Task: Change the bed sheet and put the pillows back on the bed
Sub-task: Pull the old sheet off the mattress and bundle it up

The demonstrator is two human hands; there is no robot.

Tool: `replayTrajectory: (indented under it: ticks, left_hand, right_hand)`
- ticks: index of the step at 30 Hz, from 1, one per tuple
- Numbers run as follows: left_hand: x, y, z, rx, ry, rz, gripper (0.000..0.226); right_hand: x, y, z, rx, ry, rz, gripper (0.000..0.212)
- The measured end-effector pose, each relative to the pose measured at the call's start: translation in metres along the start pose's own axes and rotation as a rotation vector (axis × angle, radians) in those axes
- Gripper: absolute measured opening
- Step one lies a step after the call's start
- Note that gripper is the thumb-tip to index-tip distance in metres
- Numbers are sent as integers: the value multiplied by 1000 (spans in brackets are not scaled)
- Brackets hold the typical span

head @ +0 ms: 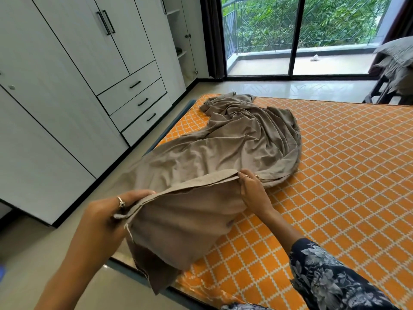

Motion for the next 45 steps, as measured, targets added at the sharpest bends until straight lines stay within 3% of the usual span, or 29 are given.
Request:
replayTrajectory:
  ticks: [8, 11, 13, 17, 21, 24, 26, 27, 29, 31, 34, 36, 38, 41, 43, 45]
  left_hand:
    - [-1, 1, -16, 48, 4, 39, 28]
    - [-2, -11, -24, 84, 65, 6, 28]
    - [-2, -25, -32, 102, 130, -36, 31]
    - [13, -51, -58, 60, 303, -177, 49]
    - [62, -53, -94, 14, 502, -210, 19]
    - [78, -31, -127, -45, 680, -130, 24]
    - [70, -47, -137, -125, 761, -205, 32]
    - [62, -68, -134, -224, 784, -293, 33]
    - [43, -121, -100, -501, 761, -523, 24]
    - [17, -164, -50, -700, 721, -770, 16]
    - [-21, -207, -11, -687, 713, -973, 20]
    - [-23, -214, -18, -315, 633, -946, 32]
    - [8, -186, -27, 20, 501, -703, 41]
    - [56, -126, 34, -26, 20, -264, 50]
    - [54, -112, 97, -34, -369, -156, 78]
    - [43, -113, 138, 36, -565, -73, 77]
  right_hand:
    - [15, -20, 26, -256, -248, -245, 21]
    - [22, -17, 51, -401, -451, -218, 23]
    - [33, -17, 52, -375, -478, -172, 15]
    - [108, -18, -31, -209, -166, -40, 16]
    - [189, -69, -166, -176, 231, -133, 19]
    - [172, -100, -239, -187, 608, -162, 13]
    - [138, -112, -231, -378, 679, -266, 17]
    - [123, -110, -202, -515, 591, -350, 18]
    - [88, -81, -123, -482, 177, -488, 21]
    - [48, -34, -63, -322, -182, -366, 28]
    - [2, 7, -32, -267, -394, -57, 25]
    - [-10, -13, -38, -135, -315, -43, 24]
    - [-6, -53, -54, -72, -165, -97, 24]
    - [-7, -109, -34, -43, -169, -156, 20]
    - [-16, -144, -7, -55, -207, -234, 14]
    - [-21, -163, 17, -105, -249, -244, 10]
Point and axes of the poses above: each hand's wrist, its own x-axis towards the middle knuckle, its own z-axis out of the palm, y = z × x, the point moved 10 cm from there along x, towards the middle knuckle, and after that the axes turned 6 degrees about -x, right-handed, at the moved point
